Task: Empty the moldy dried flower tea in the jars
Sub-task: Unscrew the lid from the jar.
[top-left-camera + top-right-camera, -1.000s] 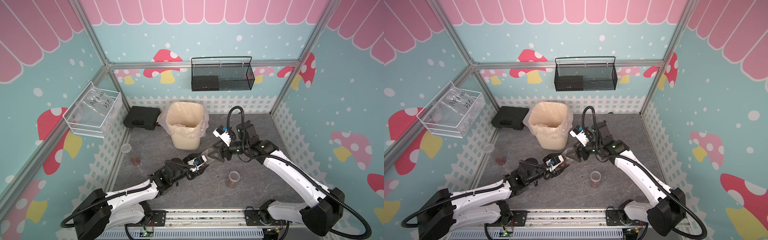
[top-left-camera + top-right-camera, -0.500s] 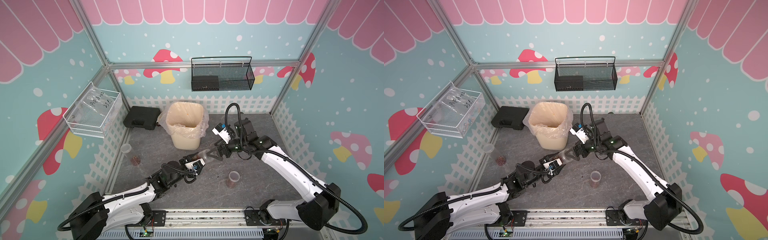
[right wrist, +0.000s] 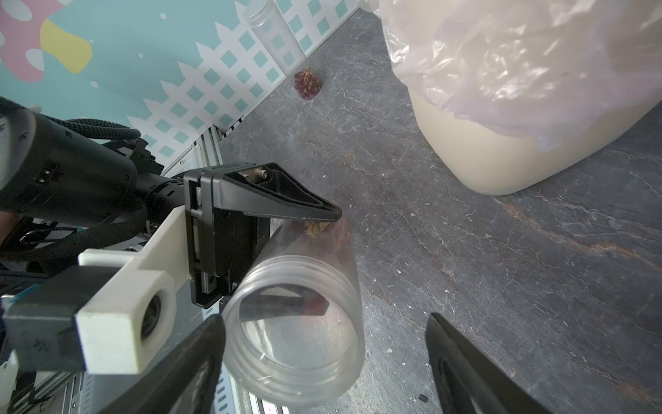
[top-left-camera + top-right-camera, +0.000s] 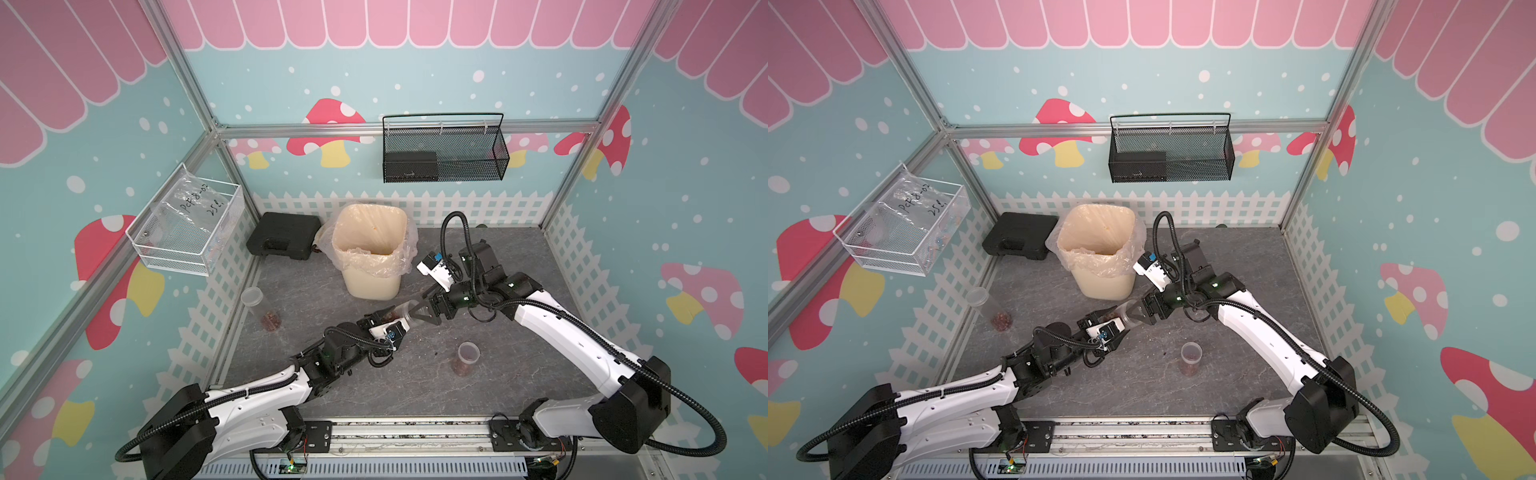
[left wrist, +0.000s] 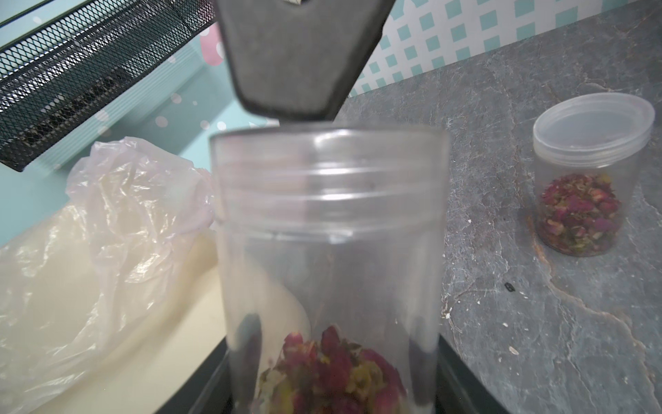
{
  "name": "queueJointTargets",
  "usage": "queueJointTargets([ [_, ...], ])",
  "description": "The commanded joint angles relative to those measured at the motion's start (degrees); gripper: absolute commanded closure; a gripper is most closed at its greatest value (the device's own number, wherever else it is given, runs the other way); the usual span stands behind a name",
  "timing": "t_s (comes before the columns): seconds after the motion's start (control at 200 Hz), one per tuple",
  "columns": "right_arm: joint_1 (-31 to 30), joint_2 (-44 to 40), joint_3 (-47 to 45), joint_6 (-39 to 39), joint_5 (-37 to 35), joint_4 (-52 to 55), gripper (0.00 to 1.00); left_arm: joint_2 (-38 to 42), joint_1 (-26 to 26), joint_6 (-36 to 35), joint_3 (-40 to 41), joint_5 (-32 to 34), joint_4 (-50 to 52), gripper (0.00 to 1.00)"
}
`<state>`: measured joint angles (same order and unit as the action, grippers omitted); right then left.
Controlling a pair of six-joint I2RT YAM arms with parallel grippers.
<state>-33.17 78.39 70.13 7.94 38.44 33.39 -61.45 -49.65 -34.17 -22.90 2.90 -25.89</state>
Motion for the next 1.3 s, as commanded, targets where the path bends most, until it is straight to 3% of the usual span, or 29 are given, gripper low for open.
queueJointTargets([
  [0.0, -1.91, 1.65, -1.05, -1.69, 2.44, 0.98, 0.16, 0.02, -0.47, -1.33, -0.82, -0.18, -2.65, 0.51],
  [0.075, -1.99, 1.76, -1.11, -1.96, 2.69, 0.98, 0.21, 0.10, -0.45, -1.12, -0.84, -0.24, -2.52, 0.52],
  [0.165, -2.04, 1.24, -0.82, -2.43, 2.16, 1.05, 0.14, 0.10, -0.46, -0.81, -0.75, -0.53, -2.25, 0.52],
  [0.38, -1.99, -2.94, -0.44, -3.30, -1.66, 1.48, 0.12, 0.97, -0.45, 2.11, -0.75, -2.92, -1.29, 0.52],
  [0.83, -2.39, -1.01, -0.91, -3.55, -1.52, 2.20, 0.24, 1.29, -0.45, 2.90, -1.93, -4.27, 2.00, 0.52],
  [1.071, -3.31, -0.06, -1.60, -5.13, -2.90, 4.57, 0.18, 0.63, -0.45, 3.85, -2.77, -4.15, 2.83, 0.53],
  [1.201, -3.41, 0.36, -1.58, -5.63, -3.46, 4.54, 0.36, 0.54, -0.45, 4.00, -2.86, -4.26, 2.97, 0.53],
  [1.296, -3.39, 0.52, -1.10, -5.99, -3.37, 4.32, 0.43, 0.45, -0.45, 3.94, -3.11, -4.63, 3.60, 0.54],
])
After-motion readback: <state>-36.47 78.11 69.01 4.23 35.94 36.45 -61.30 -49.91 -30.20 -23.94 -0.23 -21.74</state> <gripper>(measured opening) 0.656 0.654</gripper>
